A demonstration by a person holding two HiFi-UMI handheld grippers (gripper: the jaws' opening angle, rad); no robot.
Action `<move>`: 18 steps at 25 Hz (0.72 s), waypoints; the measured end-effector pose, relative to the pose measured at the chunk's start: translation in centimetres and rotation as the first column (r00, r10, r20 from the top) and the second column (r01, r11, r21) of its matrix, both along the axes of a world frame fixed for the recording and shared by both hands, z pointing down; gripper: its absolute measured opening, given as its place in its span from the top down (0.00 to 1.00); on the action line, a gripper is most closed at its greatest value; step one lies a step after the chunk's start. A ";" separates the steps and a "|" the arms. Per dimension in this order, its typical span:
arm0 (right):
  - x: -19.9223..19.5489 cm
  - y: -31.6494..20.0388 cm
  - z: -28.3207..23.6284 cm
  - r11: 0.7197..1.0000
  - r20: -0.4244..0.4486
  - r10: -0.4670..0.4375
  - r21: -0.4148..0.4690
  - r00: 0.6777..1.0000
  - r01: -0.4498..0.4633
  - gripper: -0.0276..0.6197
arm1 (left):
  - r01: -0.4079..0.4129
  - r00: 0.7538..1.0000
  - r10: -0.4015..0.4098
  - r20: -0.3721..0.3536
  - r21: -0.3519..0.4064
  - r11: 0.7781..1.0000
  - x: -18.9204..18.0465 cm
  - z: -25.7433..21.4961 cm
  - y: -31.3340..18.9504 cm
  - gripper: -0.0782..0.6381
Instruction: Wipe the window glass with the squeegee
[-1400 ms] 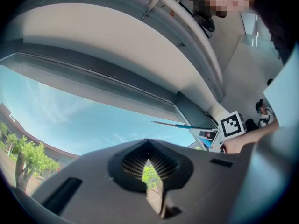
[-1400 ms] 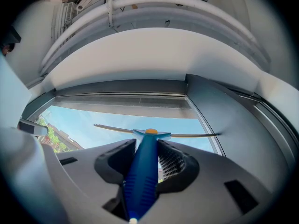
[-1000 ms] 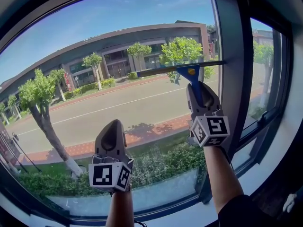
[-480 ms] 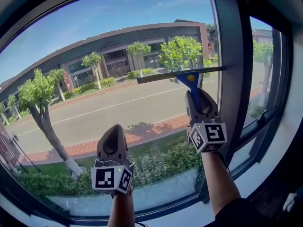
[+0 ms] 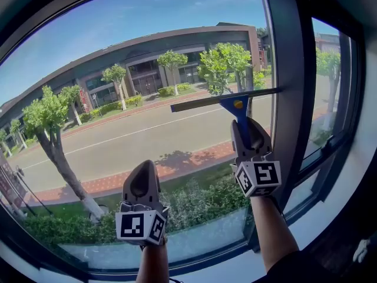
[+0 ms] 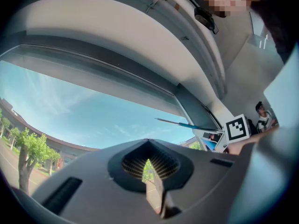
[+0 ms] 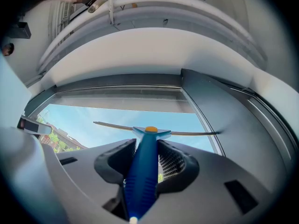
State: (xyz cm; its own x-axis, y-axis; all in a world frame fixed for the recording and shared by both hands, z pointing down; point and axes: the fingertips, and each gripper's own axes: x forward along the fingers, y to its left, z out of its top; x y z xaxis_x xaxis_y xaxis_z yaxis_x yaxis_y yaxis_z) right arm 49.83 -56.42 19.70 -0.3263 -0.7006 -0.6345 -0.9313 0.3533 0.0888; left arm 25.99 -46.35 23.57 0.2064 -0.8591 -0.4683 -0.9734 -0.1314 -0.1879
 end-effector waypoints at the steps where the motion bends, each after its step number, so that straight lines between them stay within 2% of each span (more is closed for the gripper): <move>1: 0.0 0.1 0.2 1.000 -0.004 0.002 0.000 1.000 -0.002 0.74 | -0.002 1.000 0.002 -0.002 -0.005 1.000 0.1 0.3 -0.1 0.89; 18: -0.2 0.3 3.8 0.999 -0.033 0.005 -0.043 0.999 -0.007 0.74 | -0.028 0.999 0.026 -0.020 -0.077 0.997 0.8 3.4 -1.1 0.89</move>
